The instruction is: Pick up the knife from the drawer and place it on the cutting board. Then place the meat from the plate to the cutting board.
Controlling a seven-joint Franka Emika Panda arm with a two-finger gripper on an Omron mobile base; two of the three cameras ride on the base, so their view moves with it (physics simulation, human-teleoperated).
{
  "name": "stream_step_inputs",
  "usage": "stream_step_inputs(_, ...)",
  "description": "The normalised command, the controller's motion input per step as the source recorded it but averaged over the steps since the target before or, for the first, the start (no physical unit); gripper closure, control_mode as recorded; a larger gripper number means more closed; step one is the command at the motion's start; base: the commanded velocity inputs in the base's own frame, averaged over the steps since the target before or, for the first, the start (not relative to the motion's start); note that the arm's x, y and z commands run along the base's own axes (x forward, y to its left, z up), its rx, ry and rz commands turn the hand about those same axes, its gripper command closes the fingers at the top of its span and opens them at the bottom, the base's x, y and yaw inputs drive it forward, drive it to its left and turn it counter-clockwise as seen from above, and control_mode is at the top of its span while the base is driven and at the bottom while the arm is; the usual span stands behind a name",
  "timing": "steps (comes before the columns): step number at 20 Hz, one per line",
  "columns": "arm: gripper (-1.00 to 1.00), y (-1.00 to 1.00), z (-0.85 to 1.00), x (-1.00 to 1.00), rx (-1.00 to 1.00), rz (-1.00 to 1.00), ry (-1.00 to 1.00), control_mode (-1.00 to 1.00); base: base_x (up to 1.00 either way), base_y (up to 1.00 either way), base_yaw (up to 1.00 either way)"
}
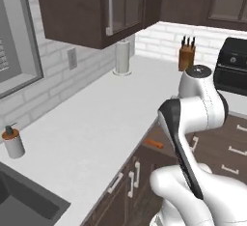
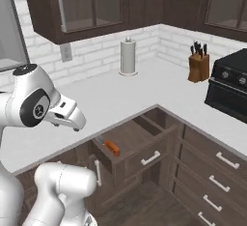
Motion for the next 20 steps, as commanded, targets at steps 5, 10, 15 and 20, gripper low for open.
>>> stream_step_inputs(5,-1.0,0.0,0.0,0.0,0.0,0.0,0.0,1.0,0.57,0.37,-0.25)
stream_step_inputs(10,-1.0,0.0,0.0,0.0,0.0,0.0,0.0,1.0,0.16,0.0,-0.22)
stream_step_inputs(15,-1.0,0.0,0.0,0.0,0.0,0.0,0.0,1.0,0.11,-0.03,-0.3)
stream_step_inputs(20,-1.0,0.0,0.0,0.0,0.0,0.0,0.0,1.0,0.13,0.01,-0.32)
